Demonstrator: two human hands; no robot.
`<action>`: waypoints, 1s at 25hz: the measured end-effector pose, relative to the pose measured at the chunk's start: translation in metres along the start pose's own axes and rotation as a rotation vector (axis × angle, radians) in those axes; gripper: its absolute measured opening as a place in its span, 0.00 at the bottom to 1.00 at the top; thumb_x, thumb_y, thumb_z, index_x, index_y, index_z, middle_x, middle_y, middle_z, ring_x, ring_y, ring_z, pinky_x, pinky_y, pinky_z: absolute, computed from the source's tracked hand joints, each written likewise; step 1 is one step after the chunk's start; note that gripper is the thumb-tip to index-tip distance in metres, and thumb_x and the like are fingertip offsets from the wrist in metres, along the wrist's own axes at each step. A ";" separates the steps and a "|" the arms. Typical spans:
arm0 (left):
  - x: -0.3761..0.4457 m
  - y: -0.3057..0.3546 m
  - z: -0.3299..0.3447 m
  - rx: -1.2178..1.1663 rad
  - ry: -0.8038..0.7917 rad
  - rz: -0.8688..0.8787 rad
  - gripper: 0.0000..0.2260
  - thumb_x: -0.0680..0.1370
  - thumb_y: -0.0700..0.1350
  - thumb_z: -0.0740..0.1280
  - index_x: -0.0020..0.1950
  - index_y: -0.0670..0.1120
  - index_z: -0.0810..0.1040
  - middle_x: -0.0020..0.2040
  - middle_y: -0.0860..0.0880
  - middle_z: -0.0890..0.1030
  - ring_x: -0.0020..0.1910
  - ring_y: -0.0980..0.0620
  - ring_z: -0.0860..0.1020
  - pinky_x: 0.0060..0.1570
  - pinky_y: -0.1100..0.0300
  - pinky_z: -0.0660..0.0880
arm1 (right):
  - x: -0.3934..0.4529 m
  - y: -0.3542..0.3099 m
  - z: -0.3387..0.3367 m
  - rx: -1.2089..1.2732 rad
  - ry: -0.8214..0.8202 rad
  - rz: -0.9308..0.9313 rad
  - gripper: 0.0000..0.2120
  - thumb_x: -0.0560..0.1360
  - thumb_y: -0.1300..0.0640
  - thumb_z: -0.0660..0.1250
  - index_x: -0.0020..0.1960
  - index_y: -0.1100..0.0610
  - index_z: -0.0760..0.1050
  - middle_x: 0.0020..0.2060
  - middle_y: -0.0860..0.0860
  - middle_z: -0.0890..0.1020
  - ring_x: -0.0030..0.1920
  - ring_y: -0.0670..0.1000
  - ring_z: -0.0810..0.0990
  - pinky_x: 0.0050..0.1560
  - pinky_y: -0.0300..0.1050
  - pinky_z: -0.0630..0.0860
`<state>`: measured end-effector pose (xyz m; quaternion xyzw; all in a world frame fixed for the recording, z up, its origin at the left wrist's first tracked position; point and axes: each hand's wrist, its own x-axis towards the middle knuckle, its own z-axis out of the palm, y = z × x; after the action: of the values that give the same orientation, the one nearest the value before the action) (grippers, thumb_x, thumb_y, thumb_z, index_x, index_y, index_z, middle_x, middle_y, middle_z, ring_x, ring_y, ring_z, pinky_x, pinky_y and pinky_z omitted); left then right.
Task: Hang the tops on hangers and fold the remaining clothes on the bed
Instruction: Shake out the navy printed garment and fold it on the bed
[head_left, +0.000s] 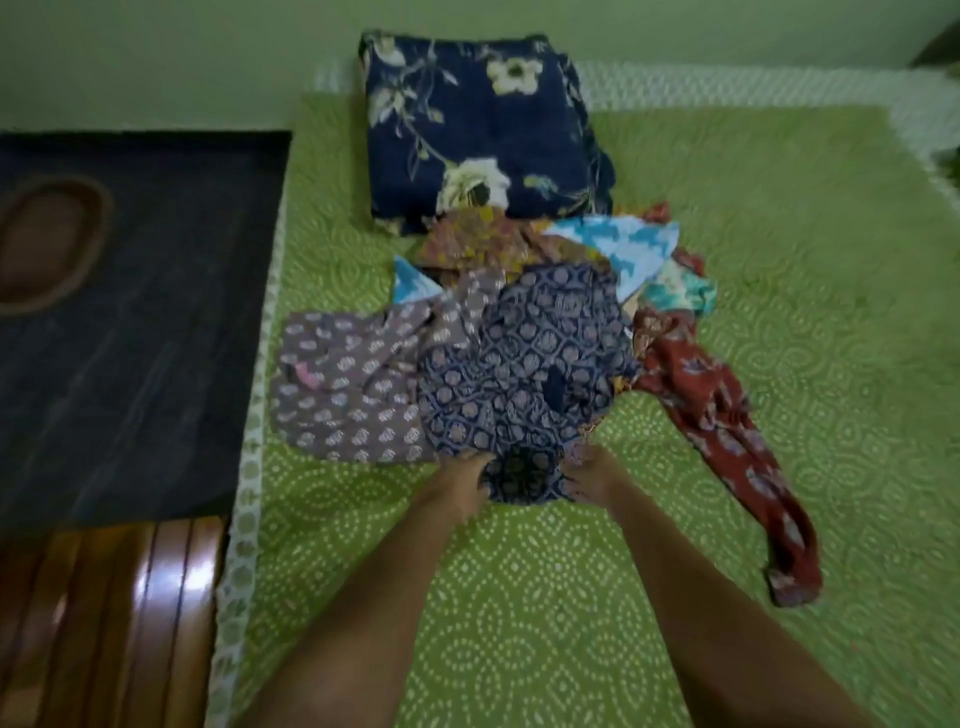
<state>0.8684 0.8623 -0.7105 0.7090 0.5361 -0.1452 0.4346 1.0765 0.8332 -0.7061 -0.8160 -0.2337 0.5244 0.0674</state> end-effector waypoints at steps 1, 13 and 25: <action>0.016 -0.003 0.020 0.086 -0.038 0.026 0.27 0.80 0.42 0.63 0.77 0.51 0.59 0.77 0.48 0.59 0.70 0.44 0.67 0.66 0.51 0.69 | 0.014 0.006 0.002 -0.024 0.062 0.003 0.21 0.76 0.59 0.67 0.67 0.62 0.69 0.60 0.60 0.75 0.60 0.60 0.76 0.62 0.50 0.74; -0.005 -0.004 -0.016 0.238 0.157 -0.016 0.05 0.81 0.41 0.56 0.56 0.46 0.69 0.50 0.44 0.77 0.43 0.48 0.76 0.36 0.61 0.69 | -0.016 -0.002 0.005 -0.327 -0.022 -0.134 0.19 0.78 0.46 0.63 0.54 0.62 0.77 0.47 0.58 0.80 0.55 0.59 0.79 0.43 0.43 0.69; -0.313 0.204 -0.300 -0.619 0.936 0.453 0.06 0.80 0.40 0.61 0.53 0.44 0.64 0.49 0.44 0.75 0.45 0.46 0.72 0.43 0.58 0.66 | -0.460 -0.196 -0.170 0.454 0.003 -0.834 0.10 0.79 0.56 0.62 0.40 0.57 0.75 0.34 0.52 0.78 0.33 0.51 0.77 0.32 0.39 0.74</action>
<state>0.8515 0.8857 -0.2318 0.6346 0.5235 0.4410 0.3588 1.0097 0.8208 -0.1823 -0.6181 -0.4208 0.4891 0.4491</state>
